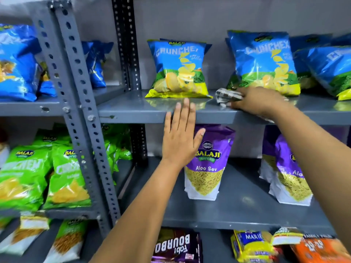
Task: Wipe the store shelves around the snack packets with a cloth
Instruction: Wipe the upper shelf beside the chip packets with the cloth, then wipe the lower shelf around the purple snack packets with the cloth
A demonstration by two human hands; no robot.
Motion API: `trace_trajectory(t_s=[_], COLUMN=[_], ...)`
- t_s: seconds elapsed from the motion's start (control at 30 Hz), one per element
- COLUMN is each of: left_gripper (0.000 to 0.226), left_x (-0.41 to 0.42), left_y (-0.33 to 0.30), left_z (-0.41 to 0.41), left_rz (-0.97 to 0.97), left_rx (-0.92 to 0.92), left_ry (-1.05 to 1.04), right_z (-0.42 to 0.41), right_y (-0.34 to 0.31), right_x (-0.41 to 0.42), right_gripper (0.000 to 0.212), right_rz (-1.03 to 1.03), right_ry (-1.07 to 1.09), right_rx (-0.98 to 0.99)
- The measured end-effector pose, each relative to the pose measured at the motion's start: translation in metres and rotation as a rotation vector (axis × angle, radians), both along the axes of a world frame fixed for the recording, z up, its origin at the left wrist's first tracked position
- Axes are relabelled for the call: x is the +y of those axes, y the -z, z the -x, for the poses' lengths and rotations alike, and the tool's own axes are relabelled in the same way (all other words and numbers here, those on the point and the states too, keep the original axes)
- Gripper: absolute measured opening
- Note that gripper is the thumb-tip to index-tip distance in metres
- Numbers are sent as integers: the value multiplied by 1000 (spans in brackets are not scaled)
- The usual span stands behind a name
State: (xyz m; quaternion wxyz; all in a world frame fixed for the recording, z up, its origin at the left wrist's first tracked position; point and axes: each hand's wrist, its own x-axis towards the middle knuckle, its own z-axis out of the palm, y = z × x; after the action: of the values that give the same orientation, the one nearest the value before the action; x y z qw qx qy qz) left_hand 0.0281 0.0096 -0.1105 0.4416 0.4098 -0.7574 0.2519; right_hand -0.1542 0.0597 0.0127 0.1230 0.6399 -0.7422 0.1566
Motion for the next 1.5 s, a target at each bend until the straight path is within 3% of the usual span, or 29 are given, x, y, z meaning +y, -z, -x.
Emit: trace_trajectory(t_s=[0.17,0.3,0.4,0.47,0.53,0.6,0.7,0.87,1.03,1.2,1.3,1.43,1.5], left_gripper=[66,69,74,75,77,79,74,68,70,68,67,67,67], left_x=[16,21,18,15,10,6,1,-3,-4,0,1,1,1], left_y=[135,217,240,249,257,265,278,294,299,298,296,296,297], left_z=[-76,-139,-159,-160,-158,-155,-156,-156,-156,-155,-154,-154,-153], left_rz=[-313,-629,-832,-870,-889,-905,-904,-808,-779,-807,-839,-842,-819], left_rx=[-146,-190,-231,-259,-252,-231,-169,-159,-185,-184,-168,-179,-186], left_ry=[-106,-261,-293,-288,-287,-283,-292,-342,-410,-435,-443,-460,-468], right_z=[-26,-60,-94,-119,-145,-167,-186,-200,-188,-153,-149,-157,-166], right_y=[38,99,165,213,265,301,309,273,277,346,364,366,365], right_x=[17,39,41,43,45,44,14,-98,-202,-238,-254,-287,-290], right_gripper=[35,35,3,11,9,16,6,30,45,75,74,68,60], right_rz=[494,738,628,364,75,-154,-291,-188,-91,-486,-414,-525,-533], right_ry=[-40,-195,-233,-191,-171,-158,-179,-281,-90,-154,-173,-161,-240], right_rx=[-29,-356,-796,-1083,-1184,-1154,-1071,-902,-537,-333,-288,-349,-273])
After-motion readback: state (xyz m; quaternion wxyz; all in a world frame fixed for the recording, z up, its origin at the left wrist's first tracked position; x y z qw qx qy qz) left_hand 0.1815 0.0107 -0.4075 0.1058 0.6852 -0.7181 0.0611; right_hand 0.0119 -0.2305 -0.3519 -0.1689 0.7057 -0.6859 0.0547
